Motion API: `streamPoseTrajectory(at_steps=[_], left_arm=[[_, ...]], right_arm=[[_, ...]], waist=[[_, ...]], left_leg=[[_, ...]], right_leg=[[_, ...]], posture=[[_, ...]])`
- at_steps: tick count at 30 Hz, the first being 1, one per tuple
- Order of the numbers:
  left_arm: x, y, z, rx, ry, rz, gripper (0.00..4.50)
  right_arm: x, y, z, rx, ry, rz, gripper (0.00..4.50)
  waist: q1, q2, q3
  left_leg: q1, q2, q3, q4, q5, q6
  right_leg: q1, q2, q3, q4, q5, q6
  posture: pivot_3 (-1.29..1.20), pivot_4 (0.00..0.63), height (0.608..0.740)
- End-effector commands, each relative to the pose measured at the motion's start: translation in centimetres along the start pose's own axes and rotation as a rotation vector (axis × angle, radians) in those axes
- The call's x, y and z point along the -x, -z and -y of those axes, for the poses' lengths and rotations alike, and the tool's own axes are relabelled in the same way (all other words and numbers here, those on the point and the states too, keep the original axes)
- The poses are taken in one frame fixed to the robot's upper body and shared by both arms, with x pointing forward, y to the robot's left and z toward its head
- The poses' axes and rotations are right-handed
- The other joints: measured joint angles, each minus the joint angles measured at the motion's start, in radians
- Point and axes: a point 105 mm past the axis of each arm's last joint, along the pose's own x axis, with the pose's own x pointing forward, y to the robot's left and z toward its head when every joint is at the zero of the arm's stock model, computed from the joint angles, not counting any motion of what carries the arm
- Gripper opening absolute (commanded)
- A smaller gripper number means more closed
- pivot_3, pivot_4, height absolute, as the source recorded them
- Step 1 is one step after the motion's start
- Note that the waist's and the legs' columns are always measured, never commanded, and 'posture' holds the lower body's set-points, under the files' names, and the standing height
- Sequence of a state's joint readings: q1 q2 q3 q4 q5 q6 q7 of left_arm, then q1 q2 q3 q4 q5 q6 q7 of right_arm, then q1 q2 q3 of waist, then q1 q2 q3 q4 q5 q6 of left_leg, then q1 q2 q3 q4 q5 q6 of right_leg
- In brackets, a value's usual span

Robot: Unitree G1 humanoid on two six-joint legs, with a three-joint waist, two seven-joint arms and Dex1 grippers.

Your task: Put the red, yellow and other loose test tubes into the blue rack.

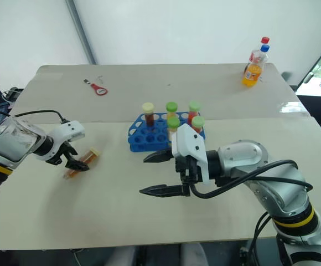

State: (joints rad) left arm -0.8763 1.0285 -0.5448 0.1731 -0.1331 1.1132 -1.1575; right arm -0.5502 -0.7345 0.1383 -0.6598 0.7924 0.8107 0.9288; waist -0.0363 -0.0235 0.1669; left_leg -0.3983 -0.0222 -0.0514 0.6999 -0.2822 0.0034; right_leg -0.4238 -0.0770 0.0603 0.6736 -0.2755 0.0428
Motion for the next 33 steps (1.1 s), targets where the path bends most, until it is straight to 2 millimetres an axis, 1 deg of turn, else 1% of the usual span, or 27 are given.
streamPoseTrajectory(at_steps=[1,3,8,11,16,17,21,24,26,27,28,30,31,33], left_arm=[[0.4,-1.0,-0.6,0.014,-0.033,0.010,4.50],[0.1,-1.3,-0.6,0.009,-0.028,0.007,4.50],[-0.5,-0.8,-0.7,0.021,-0.020,-0.023,4.50],[-0.8,-0.8,-0.9,0.011,-0.025,-0.026,3.64],[-1.0,-0.4,-0.8,-0.009,-0.017,-0.041,1.19],[-1.0,-0.4,-0.9,-0.011,-0.018,-0.042,0.90],[-1.1,-0.6,-1.1,-0.026,-0.029,-0.022,0.85],[-0.8,-0.9,-1.2,-0.041,-0.023,-0.002,0.85],[0.2,-1.8,-1.2,-0.138,-0.002,0.057,0.85],[1.4,-3.3,-0.8,-0.175,0.034,0.141,0.85],[2.2,-4.4,-0.5,-0.200,0.060,0.201,0.85],[4.4,-7.9,0.9,-0.218,0.144,0.393,0.85],[5.3,-9.0,1.4,-0.232,0.169,0.461,0.85],[7.3,-11.5,2.9,-0.264,0.236,0.650,0.85]], right_arm=[[0.4,-1.1,-0.1,0.039,0.019,0.020,3.72],[0.4,-1.0,0.0,0.034,0.026,0.015,3.72],[0.6,-0.7,0.4,0.030,0.065,-0.005,3.72],[1.0,0.1,1.2,0.039,0.127,-0.066,3.76],[1.5,0.3,1.3,0.049,0.142,-0.089,3.76],[1.6,0.2,1.3,0.050,0.144,-0.090,3.76],[1.8,0.2,1.3,0.048,0.153,-0.094,3.76],[2.0,0.3,1.3,0.041,0.159,-0.097,3.76],[2.6,0.5,1.2,0.031,0.171,-0.110,3.76],[3.1,0.7,1.0,0.022,0.184,-0.126,3.76],[3.5,0.9,1.0,0.015,0.193,-0.137,3.76],[4.4,1.3,0.8,0.003,0.224,-0.169,3.76],[4.7,1.4,0.7,-0.002,0.237,-0.179,3.76],[5.2,1.8,0.6,-0.015,0.266,-0.195,3.76]], waist=[[0.001,0.000,0.000],[0.001,0.000,0.000],[-0.001,0.000,0.000],[0.000,0.000,0.000],[0.000,0.000,0.000],[0.000,0.000,0.000],[0.000,0.000,0.000],[0.004,0.000,0.000],[0.007,0.000,0.000],[0.008,0.000,0.000],[0.014,0.000,0.000],[0.025,-0.001,0.000],[0.029,-0.001,0.000],[0.033,-0.001,0.000]], left_leg=[[0.000,0.000,0.000,0.000,0.000,0.000],[0.000,0.000,0.000,0.001,0.000,0.000],[0.000,0.000,0.000,0.002,0.000,0.000],[0.000,0.000,0.000,0.002,0.000,0.000],[0.000,0.000,0.000,0.003,0.000,0.000],[0.000,0.000,0.000,0.003,0.000,0.000],[0.000,0.000,0.000,0.003,0.000,0.000],[0.000,0.000,0.000,0.003,0.000,0.000],[0.000,0.000,0.000,0.004,0.000,0.000],[-0.001,0.001,0.000,0.004,0.000,0.000],[-0.001,0.001,0.000,0.004,0.000,0.000],[-0.003,0.001,-0.001,0.005,0.000,0.000],[-0.005,0.001,-0.001,0.006,0.000,0.000],[-0.008,0.002,-0.003,0.012,-0.001,0.002]], right_leg=[[0.000,0.000,0.000,0.000,0.000,0.000],[0.000,0.000,0.000,0.001,0.000,0.000],[0.000,0.000,0.000,0.006,0.000,0.000],[0.000,0.000,0.000,0.005,0.000,0.000],[0.000,0.000,0.000,0.005,0.000,0.000],[0.000,0.000,0.000,0.005,0.000,0.000],[0.000,0.000,0.000,0.005,0.000,0.000],[0.000,-0.001,0.000,0.005,0.000,0.000],[0.000,-0.001,0.000,0.005,0.000,0.000],[0.000,-0.001,0.000,0.005,0.000,0.000],[0.000,-0.001,0.000,0.005,0.000,0.000],[-0.001,0.000,-0.001,0.005,0.000,0.000],[-0.002,-0.001,-0.002,0.005,0.000,0.000],[-0.001,-0.001,-0.004,0.004,0.000,0.000]], posture=[[0.00,0.150,0.740],[0.00,0.150,0.740],[0.00,0.150,0.740],[0.00,0.150,0.740],[0.00,0.150,0.740],[0.00,0.150,0.740],[0.00,0.150,0.740],[0.00,0.150,0.740],[0.00,0.150,0.740],[0.00,0.150,0.740],[0.00,0.150,0.740],[0.00,0.150,0.740],[0.00,0.150,0.740],[0.00,0.150,0.740]])
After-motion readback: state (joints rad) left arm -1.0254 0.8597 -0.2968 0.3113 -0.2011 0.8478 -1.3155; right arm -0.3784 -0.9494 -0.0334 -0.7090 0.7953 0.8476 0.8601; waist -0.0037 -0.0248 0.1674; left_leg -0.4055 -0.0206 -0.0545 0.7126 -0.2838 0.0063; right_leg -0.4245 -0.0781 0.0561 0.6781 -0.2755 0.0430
